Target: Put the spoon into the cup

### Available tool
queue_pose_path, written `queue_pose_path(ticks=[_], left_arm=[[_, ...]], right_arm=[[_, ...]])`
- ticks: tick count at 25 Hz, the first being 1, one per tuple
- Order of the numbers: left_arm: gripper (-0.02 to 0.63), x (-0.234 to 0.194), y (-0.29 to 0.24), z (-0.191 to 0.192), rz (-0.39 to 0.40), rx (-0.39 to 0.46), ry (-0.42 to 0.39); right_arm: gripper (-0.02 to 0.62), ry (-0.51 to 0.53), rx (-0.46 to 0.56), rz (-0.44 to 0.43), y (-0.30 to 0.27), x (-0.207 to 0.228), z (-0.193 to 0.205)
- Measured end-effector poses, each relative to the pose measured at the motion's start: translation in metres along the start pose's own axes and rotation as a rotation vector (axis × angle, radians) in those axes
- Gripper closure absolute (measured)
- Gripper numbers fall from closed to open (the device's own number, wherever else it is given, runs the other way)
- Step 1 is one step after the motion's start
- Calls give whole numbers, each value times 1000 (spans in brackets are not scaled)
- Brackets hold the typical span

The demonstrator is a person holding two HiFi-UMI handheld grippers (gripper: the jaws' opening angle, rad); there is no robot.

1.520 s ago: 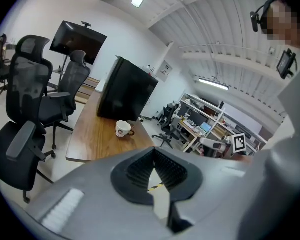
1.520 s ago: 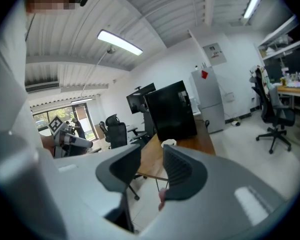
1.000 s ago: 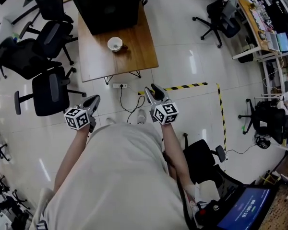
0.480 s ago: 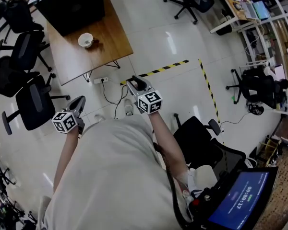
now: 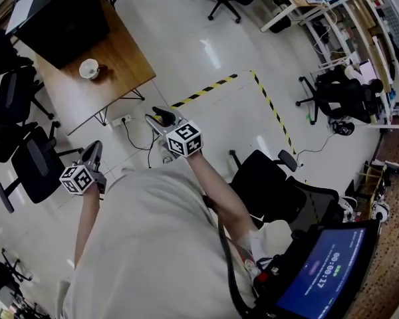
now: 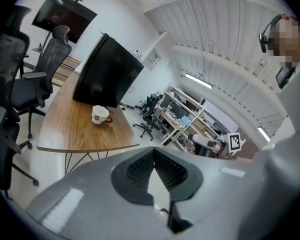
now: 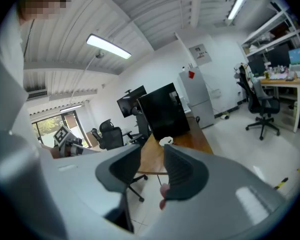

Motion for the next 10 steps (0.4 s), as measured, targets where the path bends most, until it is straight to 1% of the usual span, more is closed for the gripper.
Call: queue_pose_path(ticks=[1,3,6,7,10], left_arm=[[604,6,-2,-2,18,15,13],[605,17,-10,-11,79,55,40],[606,32,-6,-39,220,149,99],[596,36,-1,-50,275,188,125],[522,49,16,-83,450,301,217]], right_arm=[[459,-5,5,-9,6,0,1],[459,-20,20,-18,20,2,0],[460,-86,58,-45,31,-3,-14],[462,-114,72,-63,33,-9,-22],[462,-161,122,-135,38,-32,-54]])
Point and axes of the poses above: the fingertips, and each gripper's own axes: y backward along the fingers, x to its right, z out of its underside, the point moved 5 cm from there along y, backward along the fingers, and after that the axes turned 15 degrees about -x, right-handed, at the moved point
